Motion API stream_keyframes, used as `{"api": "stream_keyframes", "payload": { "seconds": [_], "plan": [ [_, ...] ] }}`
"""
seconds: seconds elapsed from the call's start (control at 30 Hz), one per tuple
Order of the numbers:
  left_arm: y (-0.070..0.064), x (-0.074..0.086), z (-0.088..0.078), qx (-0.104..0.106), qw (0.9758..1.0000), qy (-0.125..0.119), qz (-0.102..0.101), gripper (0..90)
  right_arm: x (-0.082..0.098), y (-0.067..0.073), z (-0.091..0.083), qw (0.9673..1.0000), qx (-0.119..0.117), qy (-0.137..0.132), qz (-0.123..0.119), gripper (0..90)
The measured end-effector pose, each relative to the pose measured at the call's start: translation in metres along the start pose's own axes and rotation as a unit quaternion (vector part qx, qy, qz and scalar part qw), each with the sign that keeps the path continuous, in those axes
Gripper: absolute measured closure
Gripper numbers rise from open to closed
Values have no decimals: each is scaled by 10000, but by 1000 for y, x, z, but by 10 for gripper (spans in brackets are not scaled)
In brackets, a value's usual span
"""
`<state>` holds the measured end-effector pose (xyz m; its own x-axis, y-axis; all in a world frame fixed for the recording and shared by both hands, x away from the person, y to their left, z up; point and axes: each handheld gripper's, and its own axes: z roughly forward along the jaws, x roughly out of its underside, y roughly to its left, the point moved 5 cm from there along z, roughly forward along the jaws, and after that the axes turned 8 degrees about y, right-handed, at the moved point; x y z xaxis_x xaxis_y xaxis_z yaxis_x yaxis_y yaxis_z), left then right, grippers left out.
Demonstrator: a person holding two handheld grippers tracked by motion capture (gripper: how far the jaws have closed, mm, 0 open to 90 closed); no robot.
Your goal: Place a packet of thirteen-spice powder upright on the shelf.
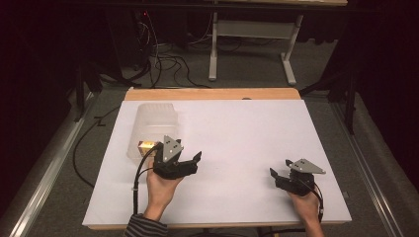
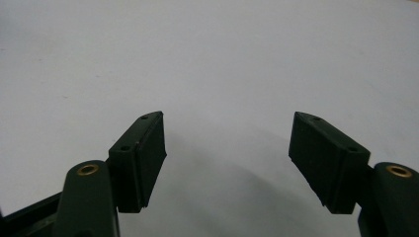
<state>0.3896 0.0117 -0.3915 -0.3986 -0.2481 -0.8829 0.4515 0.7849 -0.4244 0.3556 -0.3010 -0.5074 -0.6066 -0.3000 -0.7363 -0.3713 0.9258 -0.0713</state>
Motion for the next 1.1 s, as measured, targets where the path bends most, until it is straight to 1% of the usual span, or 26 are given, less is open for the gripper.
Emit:
{"api": "stream_keyframes", "payload": {
  "seconds": [0.13,0.2,0.23,0.3,0.33,0.6,0.77,0.8,0.93,1.03,1.1],
  "plan": [
    [-3,4,1,53,10000,31,-1,235,0,0,0,10000,1,0,0,304],
    [-4,6,2,90,9999,60,-22,237,0,0,0,10000,-4,-11,-4,304],
    [-6,8,3,120,9999,63,-64,237,0,0,0,10000,-6,-10,-3,304],
    [-7,10,4,153,9998,88,-59,238,0,0,0,10000,-7,-14,-3,304],
    [-9,12,4,178,9998,89,-99,238,0,0,0,10000,-3,-15,-15,304],
    [-16,21,6,281,9994,195,-102,239,0,0,0,10000,-3,-10,-6,304],
    [-18,25,7,331,9992,194,-131,242,0,0,0,10000,-10,-19,-15,304],
    [-18,28,7,363,9990,214,-177,243,0,0,0,10000,-3,-17,-11,304],
    [-19,34,9,401,9986,277,-218,244,0,0,0,10000,-10,-13,-26,304],
    [-20,39,11,431,9982,307,-285,244,0,0,0,10000,-8,-13,-31,304],
    [-21,44,14,442,9981,339,-262,245,0,0,0,10000,-11,-14,-30,304]
  ]
}}
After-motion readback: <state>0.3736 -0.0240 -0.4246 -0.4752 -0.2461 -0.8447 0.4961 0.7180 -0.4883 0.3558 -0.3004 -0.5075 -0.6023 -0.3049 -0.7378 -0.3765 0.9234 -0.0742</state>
